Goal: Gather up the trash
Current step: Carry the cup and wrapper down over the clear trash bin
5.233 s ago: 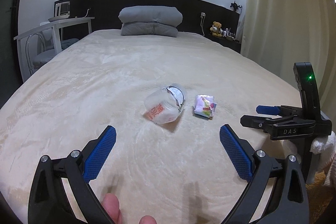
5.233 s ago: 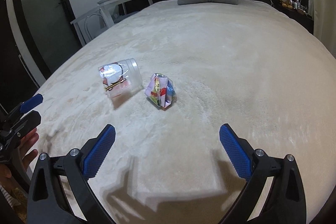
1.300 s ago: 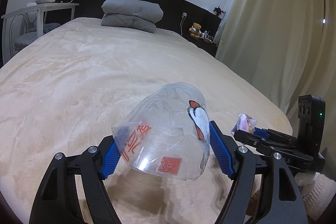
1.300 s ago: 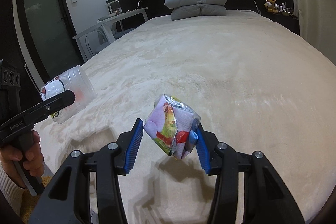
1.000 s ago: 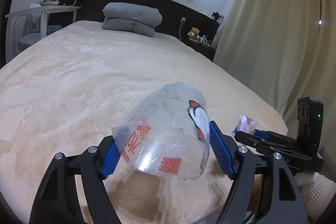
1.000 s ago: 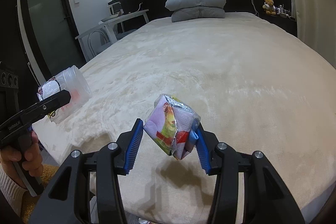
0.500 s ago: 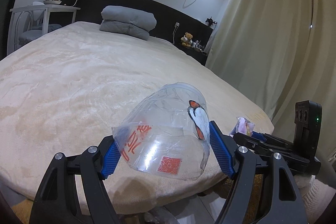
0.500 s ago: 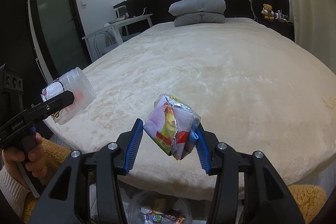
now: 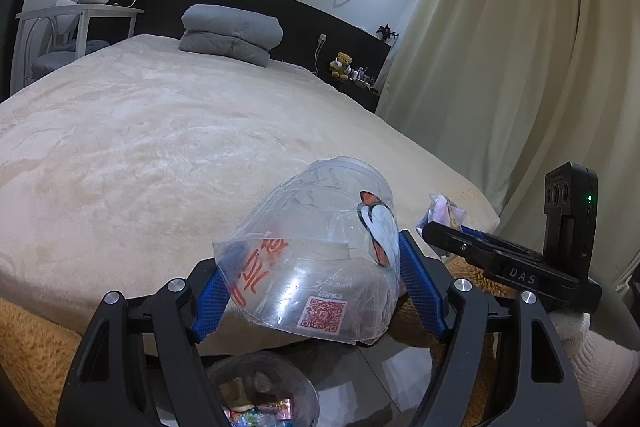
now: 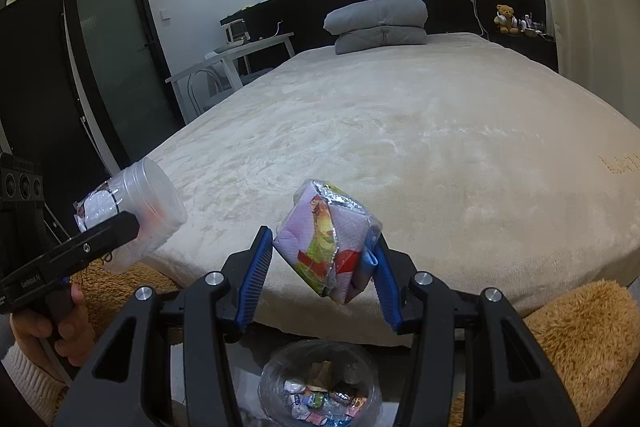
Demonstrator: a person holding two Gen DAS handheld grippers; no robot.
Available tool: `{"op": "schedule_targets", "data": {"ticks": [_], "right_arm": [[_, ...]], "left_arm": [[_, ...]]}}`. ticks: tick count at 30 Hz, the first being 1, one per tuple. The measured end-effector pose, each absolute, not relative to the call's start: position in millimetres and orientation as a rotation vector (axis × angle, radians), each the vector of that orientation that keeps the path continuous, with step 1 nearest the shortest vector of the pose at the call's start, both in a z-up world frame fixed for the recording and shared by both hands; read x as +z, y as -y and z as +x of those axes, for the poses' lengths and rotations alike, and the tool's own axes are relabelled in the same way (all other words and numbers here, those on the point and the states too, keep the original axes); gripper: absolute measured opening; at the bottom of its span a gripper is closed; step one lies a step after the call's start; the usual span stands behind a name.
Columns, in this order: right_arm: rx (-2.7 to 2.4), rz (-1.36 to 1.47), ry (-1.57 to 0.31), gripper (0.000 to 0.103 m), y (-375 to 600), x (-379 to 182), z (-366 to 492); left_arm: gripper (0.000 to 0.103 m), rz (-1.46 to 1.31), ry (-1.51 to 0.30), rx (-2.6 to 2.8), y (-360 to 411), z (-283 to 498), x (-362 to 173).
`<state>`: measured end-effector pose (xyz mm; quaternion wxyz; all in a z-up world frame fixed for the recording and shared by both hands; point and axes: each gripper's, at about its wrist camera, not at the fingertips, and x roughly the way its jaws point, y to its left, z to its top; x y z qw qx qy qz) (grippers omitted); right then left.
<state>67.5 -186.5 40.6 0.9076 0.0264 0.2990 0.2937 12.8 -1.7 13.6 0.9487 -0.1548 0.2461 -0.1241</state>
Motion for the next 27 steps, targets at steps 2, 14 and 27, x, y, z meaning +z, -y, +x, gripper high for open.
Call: {"op": "schedule_targets", "data": {"ticks": [2,14,27], "right_arm": [[0.611,0.060,-0.617,0.049,188.8,39.3,61.1],[0.648,0.094,-0.725,0.049,196.7,13.7,47.7],[0.687,0.121,-0.988,0.049,178.2,-32.7,66.2]], "left_arm": [[0.075,-0.313,-0.514,-0.257,6.4,5.8,8.9],[0.075,-0.333,-0.611,-0.255,13.9,-9.8,-25.7],[0.075,-0.460,-0.815,-0.288,4.0,4.0,-70.3]]}}
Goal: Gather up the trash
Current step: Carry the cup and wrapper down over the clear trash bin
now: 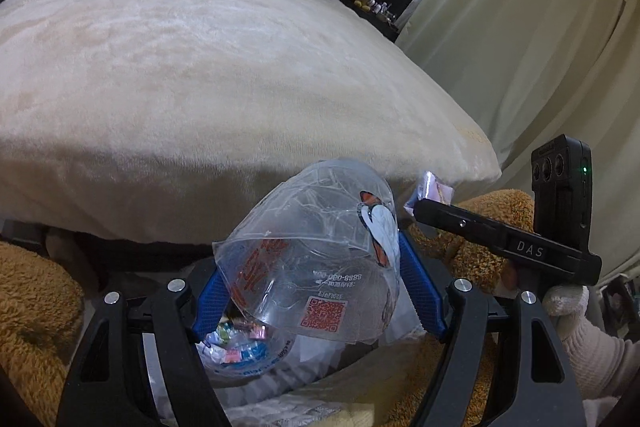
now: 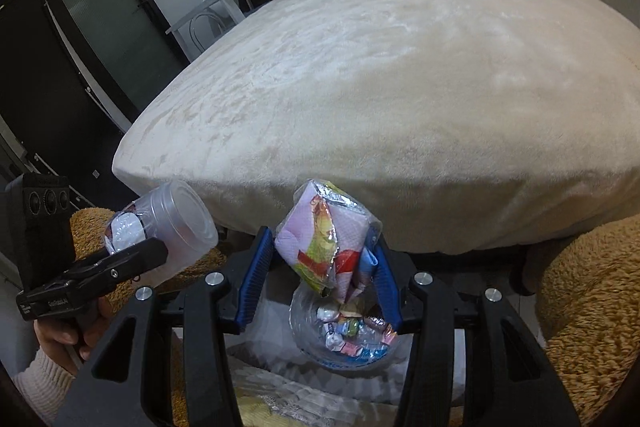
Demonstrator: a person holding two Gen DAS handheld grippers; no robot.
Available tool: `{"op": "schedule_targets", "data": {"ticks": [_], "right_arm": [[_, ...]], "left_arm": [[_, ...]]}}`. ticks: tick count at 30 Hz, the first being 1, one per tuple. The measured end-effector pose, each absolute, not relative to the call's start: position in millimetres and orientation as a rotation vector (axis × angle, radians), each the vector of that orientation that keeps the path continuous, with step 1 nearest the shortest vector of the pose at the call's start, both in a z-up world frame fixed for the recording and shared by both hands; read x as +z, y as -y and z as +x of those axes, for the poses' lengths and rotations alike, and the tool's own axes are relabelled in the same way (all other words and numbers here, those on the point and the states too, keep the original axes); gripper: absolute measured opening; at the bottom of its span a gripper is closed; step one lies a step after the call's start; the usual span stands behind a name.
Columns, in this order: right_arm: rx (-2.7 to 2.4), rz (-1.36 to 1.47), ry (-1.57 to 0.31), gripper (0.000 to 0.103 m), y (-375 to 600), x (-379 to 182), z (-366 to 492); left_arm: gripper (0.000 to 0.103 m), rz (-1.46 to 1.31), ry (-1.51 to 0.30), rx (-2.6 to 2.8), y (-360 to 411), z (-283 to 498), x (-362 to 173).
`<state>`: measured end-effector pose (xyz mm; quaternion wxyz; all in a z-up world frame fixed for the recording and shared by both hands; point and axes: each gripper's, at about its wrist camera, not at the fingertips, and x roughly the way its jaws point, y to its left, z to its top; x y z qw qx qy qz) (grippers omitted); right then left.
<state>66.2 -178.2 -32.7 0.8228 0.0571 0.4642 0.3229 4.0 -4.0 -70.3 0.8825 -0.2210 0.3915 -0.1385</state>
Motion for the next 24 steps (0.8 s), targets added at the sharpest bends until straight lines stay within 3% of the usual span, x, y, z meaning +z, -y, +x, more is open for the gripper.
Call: {"op": "schedule_targets", "data": {"ticks": [13,24], "right_arm": [[0.687,0.199,-1.205,0.049,163.1,-70.9,88.7],[0.631,0.149,-1.275,0.049,150.1,-90.5,94.8]], "left_arm": [[0.075,-0.448,-1.042,-0.261,12.7,20.7,-111.5],[0.075,-0.431,-1.236,-0.187,16.5,40.6,-147.2]]}}
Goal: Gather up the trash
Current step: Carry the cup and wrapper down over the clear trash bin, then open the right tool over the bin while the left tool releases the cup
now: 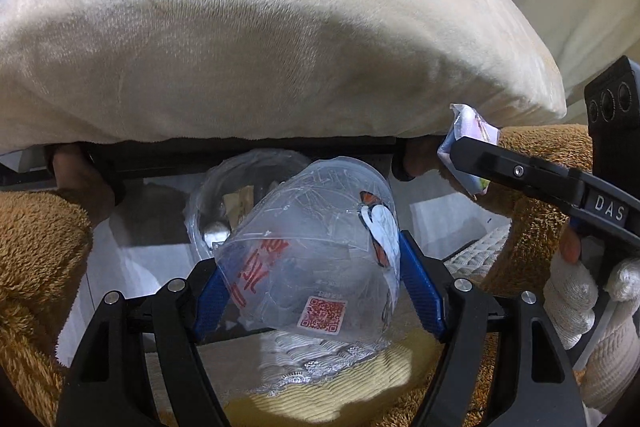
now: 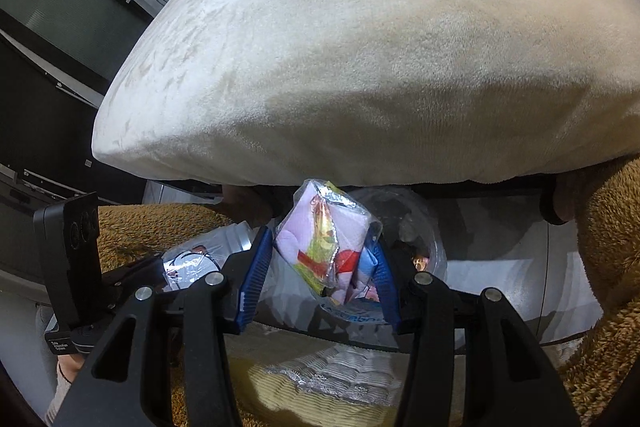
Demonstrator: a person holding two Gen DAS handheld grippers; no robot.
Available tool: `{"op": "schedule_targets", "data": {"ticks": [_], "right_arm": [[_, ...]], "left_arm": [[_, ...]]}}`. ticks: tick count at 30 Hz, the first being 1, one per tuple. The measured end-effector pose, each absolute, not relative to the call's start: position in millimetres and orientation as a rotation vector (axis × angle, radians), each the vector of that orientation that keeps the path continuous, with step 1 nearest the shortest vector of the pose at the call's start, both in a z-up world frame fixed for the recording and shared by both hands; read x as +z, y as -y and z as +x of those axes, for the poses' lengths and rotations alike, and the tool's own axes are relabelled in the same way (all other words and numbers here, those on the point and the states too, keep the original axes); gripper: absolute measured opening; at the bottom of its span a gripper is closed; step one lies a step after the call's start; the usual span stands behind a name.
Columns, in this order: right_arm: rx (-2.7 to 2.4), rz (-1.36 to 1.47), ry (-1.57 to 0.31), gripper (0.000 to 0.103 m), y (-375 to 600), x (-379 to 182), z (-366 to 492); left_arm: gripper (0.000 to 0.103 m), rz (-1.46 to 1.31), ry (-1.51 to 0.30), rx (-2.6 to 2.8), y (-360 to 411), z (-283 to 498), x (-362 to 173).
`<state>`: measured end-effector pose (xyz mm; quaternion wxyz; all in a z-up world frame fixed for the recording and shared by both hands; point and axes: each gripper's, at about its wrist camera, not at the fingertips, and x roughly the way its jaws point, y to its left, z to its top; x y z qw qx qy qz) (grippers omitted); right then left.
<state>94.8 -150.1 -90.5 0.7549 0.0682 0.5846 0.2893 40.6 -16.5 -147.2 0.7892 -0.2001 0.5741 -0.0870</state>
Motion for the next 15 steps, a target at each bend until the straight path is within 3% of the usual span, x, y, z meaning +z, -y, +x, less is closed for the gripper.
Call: {"op": "schedule_targets", "data": {"ticks": [15], "right_arm": [[0.606,0.121,-1.397,0.049,132.6,-116.7,102.9]], "left_arm": [[0.075,-0.454,-1.360,-0.124,17.8,56.4,-178.8]]}}
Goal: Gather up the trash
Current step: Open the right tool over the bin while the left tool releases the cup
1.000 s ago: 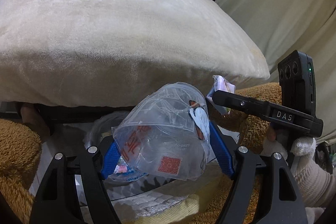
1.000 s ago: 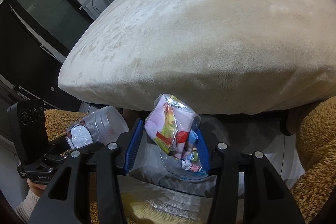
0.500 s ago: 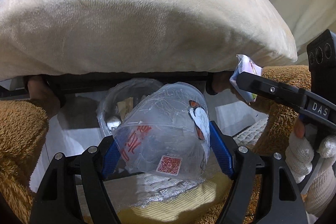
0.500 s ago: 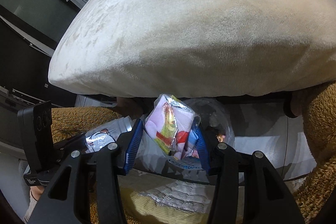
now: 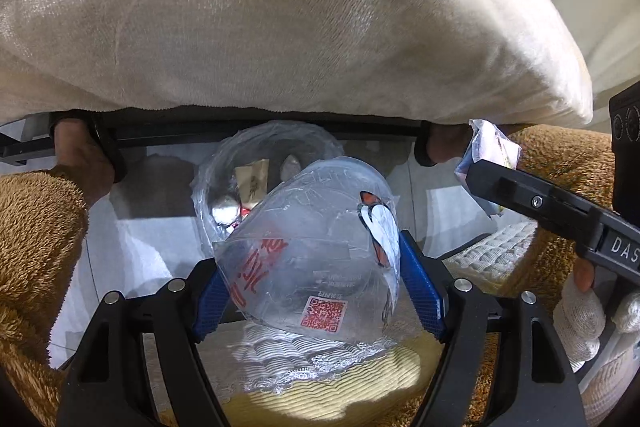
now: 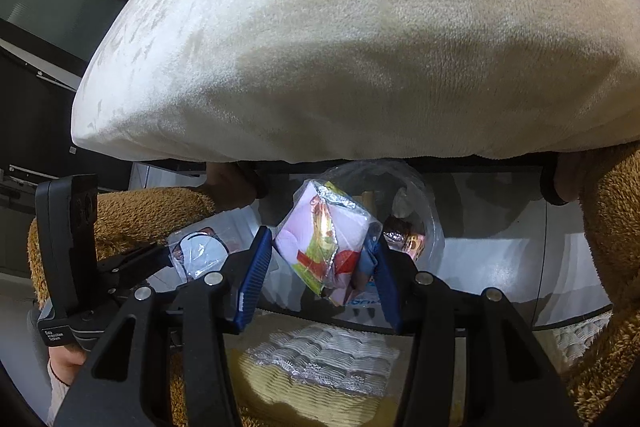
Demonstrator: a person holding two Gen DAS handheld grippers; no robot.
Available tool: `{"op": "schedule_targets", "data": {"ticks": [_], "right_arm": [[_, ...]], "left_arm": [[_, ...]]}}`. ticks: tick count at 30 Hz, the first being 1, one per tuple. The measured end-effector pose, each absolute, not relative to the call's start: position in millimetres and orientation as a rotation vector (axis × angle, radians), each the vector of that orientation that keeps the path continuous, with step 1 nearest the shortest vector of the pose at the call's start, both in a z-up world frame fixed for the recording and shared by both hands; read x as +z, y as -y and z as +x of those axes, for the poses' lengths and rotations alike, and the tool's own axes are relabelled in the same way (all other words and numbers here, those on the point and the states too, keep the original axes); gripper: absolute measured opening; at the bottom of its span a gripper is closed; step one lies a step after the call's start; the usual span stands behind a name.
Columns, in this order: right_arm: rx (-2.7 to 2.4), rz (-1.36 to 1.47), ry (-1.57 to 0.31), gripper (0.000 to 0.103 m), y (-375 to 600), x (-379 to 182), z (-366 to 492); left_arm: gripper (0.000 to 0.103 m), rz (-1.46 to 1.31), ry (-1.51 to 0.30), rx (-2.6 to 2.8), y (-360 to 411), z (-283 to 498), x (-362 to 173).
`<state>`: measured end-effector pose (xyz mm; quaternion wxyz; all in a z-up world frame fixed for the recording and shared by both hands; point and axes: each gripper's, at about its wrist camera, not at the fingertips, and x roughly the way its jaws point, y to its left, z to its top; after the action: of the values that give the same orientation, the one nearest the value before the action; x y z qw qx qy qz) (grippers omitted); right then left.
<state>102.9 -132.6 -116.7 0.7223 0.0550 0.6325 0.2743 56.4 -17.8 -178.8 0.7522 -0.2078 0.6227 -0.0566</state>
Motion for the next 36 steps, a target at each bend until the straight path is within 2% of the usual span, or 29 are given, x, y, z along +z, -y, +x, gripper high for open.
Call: {"op": "schedule_targets", "data": {"ticks": [16,18,20,25,31,36], "right_arm": [[0.636,0.170,-1.345,0.052,140.1,-104.3,104.0],[0.641,0.185,-1.344,0.055,142.3,-103.9,104.0],[0.639,0.195,-1.339,0.066,143.0,-102.1,104.7],[0.618,0.224,-1.336,0.070,147.3,-101.0,106.8],[0.624,0.204,-1.287,0.070,146.0,-91.1,103.5],[0.627,0.167,-1.116,0.070,153.4,-59.7,90.8]], "left_arm": [[0.076,-0.490,-1.346,-0.119,7.8,53.4,-179.0],[0.079,-0.484,-1.337,-0.120,8.6,52.3,-178.5],[0.085,-0.466,-1.341,-0.128,12.1,51.9,-178.5],[0.089,-0.426,-1.348,-0.073,13.7,55.3,-177.8],[0.089,-0.407,-1.262,-0.076,12.0,53.4,-161.2],[0.089,-0.383,-1.082,-0.107,13.4,41.5,-125.8]]}}
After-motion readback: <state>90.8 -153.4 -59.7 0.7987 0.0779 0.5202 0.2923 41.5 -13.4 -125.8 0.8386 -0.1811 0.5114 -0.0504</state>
